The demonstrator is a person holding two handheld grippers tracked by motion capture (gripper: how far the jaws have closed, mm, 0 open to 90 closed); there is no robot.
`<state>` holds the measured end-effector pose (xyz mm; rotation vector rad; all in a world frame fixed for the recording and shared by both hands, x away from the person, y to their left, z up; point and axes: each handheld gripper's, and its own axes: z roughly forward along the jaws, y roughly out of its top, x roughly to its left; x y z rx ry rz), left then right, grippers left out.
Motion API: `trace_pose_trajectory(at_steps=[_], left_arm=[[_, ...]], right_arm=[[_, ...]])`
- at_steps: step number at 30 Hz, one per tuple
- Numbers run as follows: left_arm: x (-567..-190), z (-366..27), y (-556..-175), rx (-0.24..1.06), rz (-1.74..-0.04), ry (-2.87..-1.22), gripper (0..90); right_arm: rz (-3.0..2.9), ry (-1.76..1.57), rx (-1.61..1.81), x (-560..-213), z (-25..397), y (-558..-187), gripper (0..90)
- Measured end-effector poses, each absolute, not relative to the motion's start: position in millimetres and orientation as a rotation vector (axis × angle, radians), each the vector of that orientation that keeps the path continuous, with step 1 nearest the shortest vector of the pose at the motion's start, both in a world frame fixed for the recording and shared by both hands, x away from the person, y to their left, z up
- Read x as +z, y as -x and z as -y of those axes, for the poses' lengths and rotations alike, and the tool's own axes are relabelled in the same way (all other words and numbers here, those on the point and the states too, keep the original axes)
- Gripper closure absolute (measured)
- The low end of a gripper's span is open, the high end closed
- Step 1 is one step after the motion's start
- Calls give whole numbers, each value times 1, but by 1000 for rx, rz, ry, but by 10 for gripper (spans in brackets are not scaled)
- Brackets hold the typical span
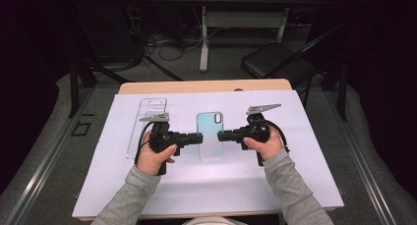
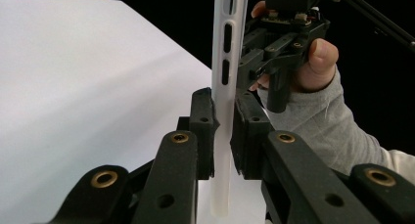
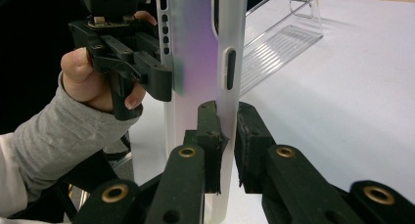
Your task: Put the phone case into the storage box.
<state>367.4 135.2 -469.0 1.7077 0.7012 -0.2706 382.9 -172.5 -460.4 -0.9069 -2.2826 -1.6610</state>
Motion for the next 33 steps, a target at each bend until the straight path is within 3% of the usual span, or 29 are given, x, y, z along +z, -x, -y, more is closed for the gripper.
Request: trace_pose_trajectory(at_steps=[6, 18, 33], left_arm=[[-467, -139, -368, -223, -725, -1685, 684], [-464, -143, -368, -107, -762, -1674, 539], [-460, -145, -363, 88, -831, -1689, 500]], right_arm=[[2300, 940, -1654, -462, 173, -384, 824], [2349, 1018, -1669, -463, 173, -383, 825], [2449, 1139, -1714, -461, 165, -376, 825]])
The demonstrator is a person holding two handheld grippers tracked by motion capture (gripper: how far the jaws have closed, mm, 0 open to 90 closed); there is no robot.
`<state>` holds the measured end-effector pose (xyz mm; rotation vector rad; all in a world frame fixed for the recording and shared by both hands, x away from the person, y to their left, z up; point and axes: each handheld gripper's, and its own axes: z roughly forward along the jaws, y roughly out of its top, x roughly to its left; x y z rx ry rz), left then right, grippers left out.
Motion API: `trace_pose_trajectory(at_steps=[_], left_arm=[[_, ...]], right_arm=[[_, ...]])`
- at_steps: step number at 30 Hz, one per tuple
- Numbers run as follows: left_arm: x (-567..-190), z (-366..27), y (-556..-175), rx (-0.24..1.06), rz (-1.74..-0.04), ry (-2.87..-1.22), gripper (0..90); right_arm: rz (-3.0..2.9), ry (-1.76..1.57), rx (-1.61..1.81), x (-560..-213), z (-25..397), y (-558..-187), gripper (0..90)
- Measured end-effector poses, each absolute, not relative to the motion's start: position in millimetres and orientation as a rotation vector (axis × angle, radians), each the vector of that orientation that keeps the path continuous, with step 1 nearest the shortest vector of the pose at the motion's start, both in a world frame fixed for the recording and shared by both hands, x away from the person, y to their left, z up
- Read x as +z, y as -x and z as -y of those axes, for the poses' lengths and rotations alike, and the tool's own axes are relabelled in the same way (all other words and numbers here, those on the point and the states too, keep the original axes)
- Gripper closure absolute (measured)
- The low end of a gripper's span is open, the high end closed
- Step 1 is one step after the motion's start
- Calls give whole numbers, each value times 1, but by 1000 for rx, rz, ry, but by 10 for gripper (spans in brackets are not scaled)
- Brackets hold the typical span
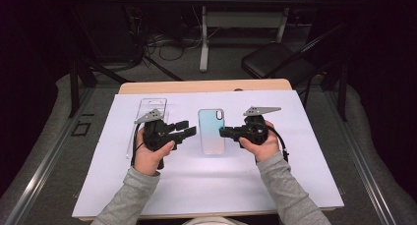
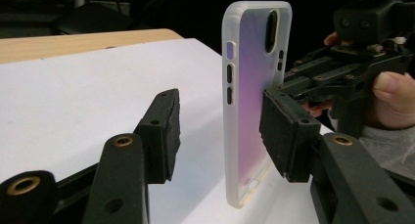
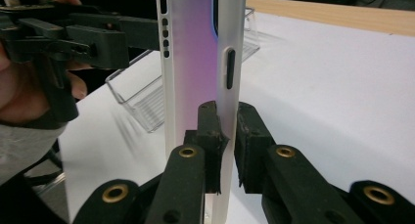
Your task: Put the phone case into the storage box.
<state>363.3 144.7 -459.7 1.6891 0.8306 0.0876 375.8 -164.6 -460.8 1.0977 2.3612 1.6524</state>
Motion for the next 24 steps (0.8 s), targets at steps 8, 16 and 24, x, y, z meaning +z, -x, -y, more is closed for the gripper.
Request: trace_pose_trajectory(at_steps=[8, 16, 24], left_arm=[[-461, -142, -363, 151, -846, -1696, 478], [-462, -140, -365, 236, -880, -1689, 422], [-468, -141, -368, 265, -911, -1697, 414]], right_arm=[[-2264, -1144, 1576, -464, 161, -375, 825], [-2183, -1210, 1496, -469, 161, -377, 825], [-2103, -1241, 1423, -472, 163, -378, 825]])
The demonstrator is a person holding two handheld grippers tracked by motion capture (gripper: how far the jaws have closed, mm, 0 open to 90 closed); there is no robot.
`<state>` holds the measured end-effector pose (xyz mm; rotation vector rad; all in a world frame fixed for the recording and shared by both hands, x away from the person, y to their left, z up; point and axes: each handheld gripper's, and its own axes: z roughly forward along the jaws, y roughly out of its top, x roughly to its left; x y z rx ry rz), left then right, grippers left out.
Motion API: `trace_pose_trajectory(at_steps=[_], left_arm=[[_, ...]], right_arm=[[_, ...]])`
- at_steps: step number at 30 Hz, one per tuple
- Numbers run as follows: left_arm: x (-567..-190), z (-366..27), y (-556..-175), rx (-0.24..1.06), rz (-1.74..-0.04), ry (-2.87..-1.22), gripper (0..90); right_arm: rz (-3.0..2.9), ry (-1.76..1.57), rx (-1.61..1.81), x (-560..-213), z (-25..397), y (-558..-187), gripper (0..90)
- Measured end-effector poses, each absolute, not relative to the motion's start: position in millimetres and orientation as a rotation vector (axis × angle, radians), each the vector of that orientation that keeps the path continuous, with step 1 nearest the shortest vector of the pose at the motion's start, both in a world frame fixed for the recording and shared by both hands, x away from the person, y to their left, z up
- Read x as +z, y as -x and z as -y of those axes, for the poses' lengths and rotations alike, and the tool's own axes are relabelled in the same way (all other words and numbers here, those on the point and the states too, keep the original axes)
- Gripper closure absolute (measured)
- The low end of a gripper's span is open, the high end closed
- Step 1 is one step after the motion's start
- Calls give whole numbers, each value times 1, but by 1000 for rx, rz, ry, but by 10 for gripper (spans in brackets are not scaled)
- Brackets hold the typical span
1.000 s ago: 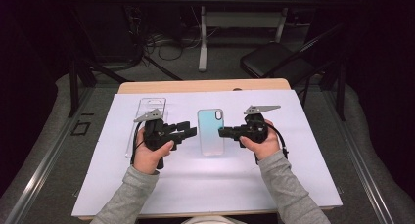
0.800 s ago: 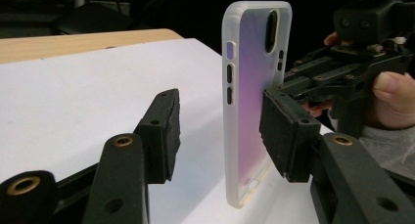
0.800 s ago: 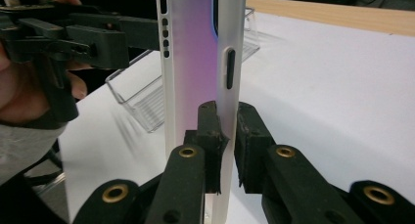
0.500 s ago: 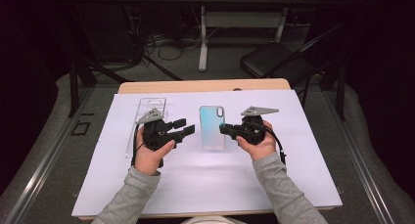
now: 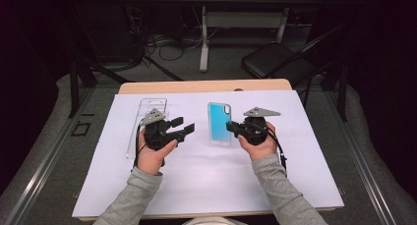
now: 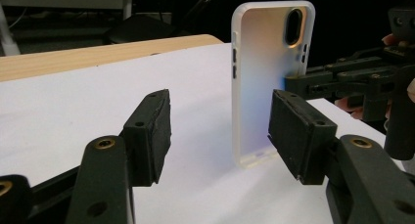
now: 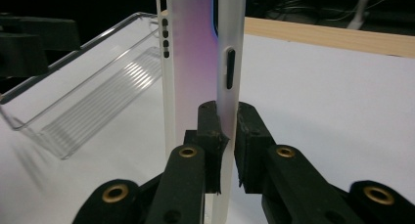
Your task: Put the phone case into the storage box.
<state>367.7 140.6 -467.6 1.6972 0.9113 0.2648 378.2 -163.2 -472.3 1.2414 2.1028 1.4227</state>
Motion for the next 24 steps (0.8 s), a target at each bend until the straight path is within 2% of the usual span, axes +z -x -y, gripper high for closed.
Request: trace_pose_trajectory(at_steps=[12, 24], left_arm=[[-468, -138, -368, 330, -939, -1689, 409], [-463, -117, -379, 426, -955, -1724, 420]], right_arm=[[-1990, -1255, 1366, -472, 167, -376, 825], [-1972, -1240, 1378, -470, 164, -374, 825]])
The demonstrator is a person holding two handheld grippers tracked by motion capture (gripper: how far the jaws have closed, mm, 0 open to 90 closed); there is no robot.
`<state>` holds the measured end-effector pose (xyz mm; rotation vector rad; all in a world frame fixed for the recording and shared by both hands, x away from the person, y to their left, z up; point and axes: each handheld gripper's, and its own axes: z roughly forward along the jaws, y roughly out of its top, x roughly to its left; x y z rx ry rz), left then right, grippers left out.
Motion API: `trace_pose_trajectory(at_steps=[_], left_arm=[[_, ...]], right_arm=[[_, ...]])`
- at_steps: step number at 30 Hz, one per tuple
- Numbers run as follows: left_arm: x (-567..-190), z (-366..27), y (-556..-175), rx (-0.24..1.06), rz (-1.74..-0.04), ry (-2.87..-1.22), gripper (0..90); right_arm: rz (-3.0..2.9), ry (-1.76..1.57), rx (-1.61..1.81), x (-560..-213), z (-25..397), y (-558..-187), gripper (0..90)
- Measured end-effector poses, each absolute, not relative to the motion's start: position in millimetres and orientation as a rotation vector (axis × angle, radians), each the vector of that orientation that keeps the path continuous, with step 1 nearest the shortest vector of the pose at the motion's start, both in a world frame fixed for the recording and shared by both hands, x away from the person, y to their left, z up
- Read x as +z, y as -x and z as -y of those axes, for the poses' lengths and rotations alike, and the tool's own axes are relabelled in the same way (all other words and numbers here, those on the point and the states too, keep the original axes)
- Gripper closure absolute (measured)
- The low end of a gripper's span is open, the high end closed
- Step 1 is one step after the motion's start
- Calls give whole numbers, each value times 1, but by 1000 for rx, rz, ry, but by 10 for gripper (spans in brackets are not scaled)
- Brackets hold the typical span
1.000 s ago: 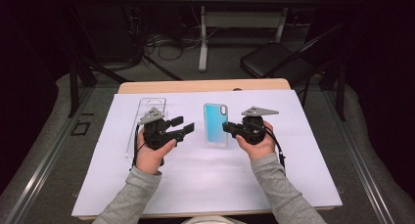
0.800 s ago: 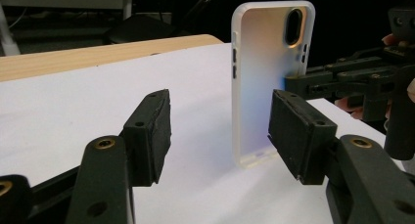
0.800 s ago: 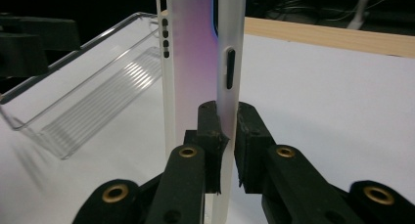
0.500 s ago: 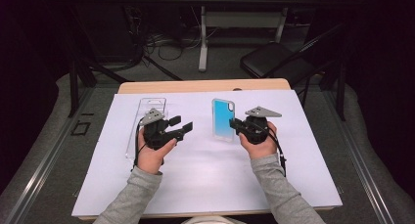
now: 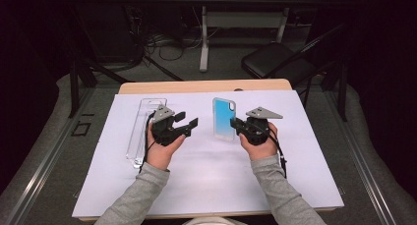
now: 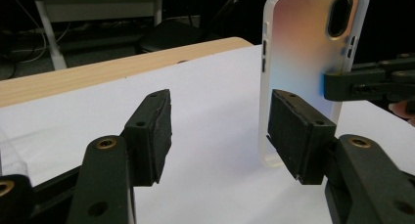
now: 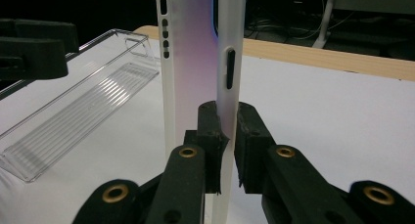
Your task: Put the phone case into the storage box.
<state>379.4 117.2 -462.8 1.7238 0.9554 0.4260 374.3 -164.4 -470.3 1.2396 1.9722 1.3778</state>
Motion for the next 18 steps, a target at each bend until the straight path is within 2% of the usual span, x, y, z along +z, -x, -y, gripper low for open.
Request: trace_pose_trajectory(at_steps=[18], left_arm=[[-458, -94, -404, 447, -1003, -1684, 469]], right_arm=[[-1951, -1227, 1347, -467, 138, -388, 825]])
